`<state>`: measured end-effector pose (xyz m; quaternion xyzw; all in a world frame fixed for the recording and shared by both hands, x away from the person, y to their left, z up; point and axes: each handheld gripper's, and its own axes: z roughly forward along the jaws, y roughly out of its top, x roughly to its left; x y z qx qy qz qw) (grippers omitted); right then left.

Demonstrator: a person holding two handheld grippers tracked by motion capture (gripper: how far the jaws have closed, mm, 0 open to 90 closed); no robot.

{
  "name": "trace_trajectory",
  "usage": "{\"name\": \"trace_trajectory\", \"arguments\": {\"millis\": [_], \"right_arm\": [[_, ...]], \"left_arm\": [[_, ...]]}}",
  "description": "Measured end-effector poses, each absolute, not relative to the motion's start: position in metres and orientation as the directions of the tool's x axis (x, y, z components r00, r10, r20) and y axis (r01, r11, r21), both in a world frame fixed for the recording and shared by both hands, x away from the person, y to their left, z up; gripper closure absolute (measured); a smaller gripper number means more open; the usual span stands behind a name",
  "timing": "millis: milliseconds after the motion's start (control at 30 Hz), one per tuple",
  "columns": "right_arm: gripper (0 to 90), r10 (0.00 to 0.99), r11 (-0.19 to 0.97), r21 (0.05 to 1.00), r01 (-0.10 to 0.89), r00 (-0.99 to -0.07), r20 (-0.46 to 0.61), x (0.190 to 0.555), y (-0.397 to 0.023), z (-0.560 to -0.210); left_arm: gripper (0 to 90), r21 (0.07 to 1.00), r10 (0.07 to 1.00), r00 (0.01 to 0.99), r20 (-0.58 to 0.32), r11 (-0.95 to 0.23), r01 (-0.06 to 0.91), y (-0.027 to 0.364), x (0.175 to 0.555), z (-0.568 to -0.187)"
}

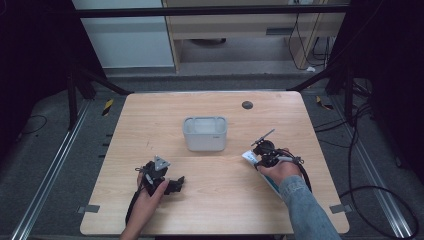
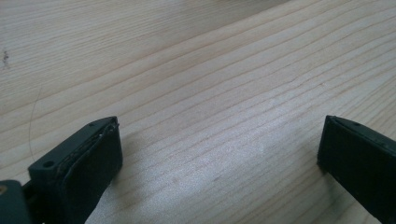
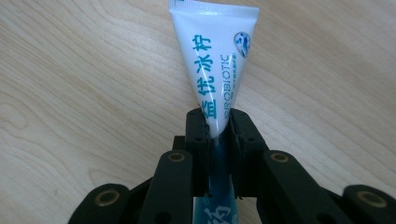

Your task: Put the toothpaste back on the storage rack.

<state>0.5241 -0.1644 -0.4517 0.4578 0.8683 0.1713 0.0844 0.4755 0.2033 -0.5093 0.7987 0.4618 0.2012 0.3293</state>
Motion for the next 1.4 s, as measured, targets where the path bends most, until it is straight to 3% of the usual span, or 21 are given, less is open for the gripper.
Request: {"name": "trace_trajectory", "arguments": {"millis": [700,1400], "right_arm": [[79.3,0.838,0.478,0.520,0.708,-0.545,-0.030,0.519,-0.189,-0.390],[79.3,0.876,0.345,0.713,0.611,-0.482,-0.011,0.517,-0.203,-0.345]], "left_arm": [[0.0,0.710,0.870,0.493,0.019,-0.359,0.605,0.203,0.476,-0.509],[0.0,0.709,0.870,0.493,0.021,-0.361,0.606,0.203,0.476,-0.509]]}}
